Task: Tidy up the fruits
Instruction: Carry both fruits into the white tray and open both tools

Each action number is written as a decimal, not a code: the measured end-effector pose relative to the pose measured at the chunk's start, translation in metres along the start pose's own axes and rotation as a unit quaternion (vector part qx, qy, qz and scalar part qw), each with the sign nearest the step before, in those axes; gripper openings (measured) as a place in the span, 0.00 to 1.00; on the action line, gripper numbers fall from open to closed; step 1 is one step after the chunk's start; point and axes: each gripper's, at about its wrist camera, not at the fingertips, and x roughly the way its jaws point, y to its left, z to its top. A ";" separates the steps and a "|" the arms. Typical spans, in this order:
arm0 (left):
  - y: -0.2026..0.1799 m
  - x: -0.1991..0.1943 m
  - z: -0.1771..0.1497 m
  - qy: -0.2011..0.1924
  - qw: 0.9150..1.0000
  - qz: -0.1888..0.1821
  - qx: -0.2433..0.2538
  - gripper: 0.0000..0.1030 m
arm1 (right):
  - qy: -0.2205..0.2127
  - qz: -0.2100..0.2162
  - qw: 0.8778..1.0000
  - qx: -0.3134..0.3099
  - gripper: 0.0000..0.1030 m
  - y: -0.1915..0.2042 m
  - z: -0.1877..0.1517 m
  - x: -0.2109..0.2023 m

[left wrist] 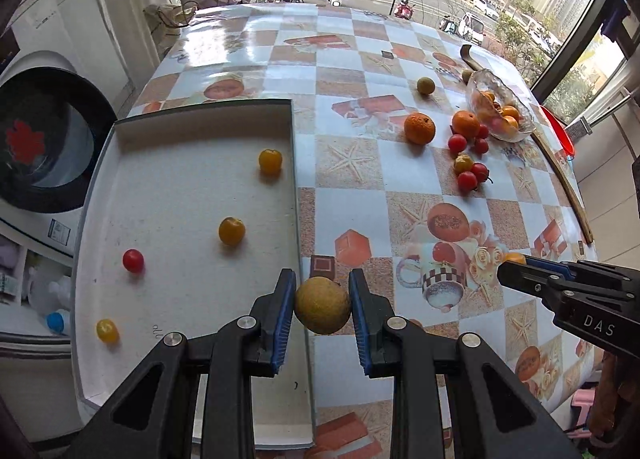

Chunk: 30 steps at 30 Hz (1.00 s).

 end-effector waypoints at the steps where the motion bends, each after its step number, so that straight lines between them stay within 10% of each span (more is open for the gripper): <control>1: 0.009 -0.001 -0.001 -0.001 1.000 0.005 -0.009 0.28 | 0.000 0.005 1.000 -0.010 0.22 0.009 0.005 0.002; 14: 0.092 0.014 -0.027 0.008 0.994 0.072 -0.084 0.28 | 0.016 0.062 0.992 -0.105 0.22 0.127 0.064 0.055; 30: 0.101 0.036 -0.040 0.019 0.994 0.089 -0.053 0.28 | 0.051 0.045 0.987 -0.147 0.22 0.192 0.104 0.130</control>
